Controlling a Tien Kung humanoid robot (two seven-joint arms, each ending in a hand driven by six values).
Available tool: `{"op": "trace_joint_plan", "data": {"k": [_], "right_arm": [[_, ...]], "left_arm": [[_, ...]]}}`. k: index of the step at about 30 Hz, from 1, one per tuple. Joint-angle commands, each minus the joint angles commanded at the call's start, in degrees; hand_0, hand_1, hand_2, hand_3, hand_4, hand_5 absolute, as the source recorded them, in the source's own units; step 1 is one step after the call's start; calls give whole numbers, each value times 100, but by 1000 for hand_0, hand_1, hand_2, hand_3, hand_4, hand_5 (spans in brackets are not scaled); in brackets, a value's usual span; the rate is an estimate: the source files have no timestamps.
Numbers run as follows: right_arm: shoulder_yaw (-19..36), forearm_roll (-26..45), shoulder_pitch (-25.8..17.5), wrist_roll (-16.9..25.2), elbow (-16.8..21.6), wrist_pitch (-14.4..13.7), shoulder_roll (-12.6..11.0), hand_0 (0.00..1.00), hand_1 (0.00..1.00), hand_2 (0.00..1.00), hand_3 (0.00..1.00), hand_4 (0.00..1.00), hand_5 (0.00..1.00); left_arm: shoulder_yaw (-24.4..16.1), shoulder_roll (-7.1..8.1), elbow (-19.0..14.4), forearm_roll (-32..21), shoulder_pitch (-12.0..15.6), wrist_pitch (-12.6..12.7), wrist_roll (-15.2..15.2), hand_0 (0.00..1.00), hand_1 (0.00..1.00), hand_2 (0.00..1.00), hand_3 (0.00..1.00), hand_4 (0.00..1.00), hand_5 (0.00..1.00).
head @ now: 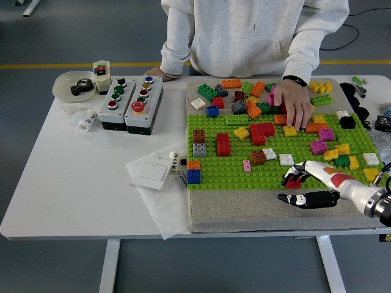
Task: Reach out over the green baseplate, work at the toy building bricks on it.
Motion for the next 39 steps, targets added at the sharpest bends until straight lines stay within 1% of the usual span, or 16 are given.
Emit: {"op": "trace_joint_plan", "data": {"k": [4, 12, 16, 27, 39], "right_arm": [[-12, -242, 14, -5, -178, -14, 66, 646, 649, 700, 551, 850, 582], [-116, -311, 148, 38, -550, -11, 191, 671, 660, 708, 555, 853, 580], [-117, -310, 156, 50, -619, -17, 219, 671, 660, 708, 555, 853, 580], [-173, -300, 211, 66, -658, -18, 245, 673, 660, 708, 557, 856, 583], [-302, -247, 321, 78, -813, -17, 358, 676, 662, 710, 559, 861, 589]], "left_arm": [[4, 1, 0, -7, -2, 2, 1, 782, 812, 861, 768, 786, 696], [6, 3, 0, -14, -16, 9, 0, 783, 813, 861, 768, 786, 696], [13, 2, 0, -34, -22, 12, -6, 783, 813, 861, 768, 786, 696], [60, 1, 0, -96, -44, 13, -13, 783, 813, 861, 768, 786, 696], [89, -1, 0, -116, -49, 12, -11, 782, 814, 862, 769, 786, 695]]}}
